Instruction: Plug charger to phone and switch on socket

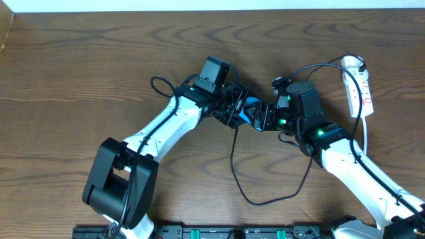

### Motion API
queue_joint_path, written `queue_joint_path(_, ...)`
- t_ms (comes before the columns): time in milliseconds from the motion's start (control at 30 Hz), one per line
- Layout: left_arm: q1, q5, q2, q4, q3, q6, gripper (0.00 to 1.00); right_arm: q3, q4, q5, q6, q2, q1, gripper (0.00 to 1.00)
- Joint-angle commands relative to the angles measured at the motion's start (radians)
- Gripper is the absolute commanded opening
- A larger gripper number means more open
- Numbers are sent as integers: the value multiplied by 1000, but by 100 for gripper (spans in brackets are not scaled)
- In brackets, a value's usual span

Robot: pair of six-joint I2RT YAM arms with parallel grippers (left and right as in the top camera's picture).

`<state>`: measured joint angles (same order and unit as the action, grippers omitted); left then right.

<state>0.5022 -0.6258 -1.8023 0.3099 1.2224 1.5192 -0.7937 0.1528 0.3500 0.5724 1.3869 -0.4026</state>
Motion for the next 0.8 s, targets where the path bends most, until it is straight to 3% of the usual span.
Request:
queue_joint_path(0,2,-21,34,-5,10,5,7,-15,1,-9,-1,1,-4,61)
queue_joint_path(767,2,-21,34,-10,10,81,7,-14,20,-8,-13,1,-5,56)
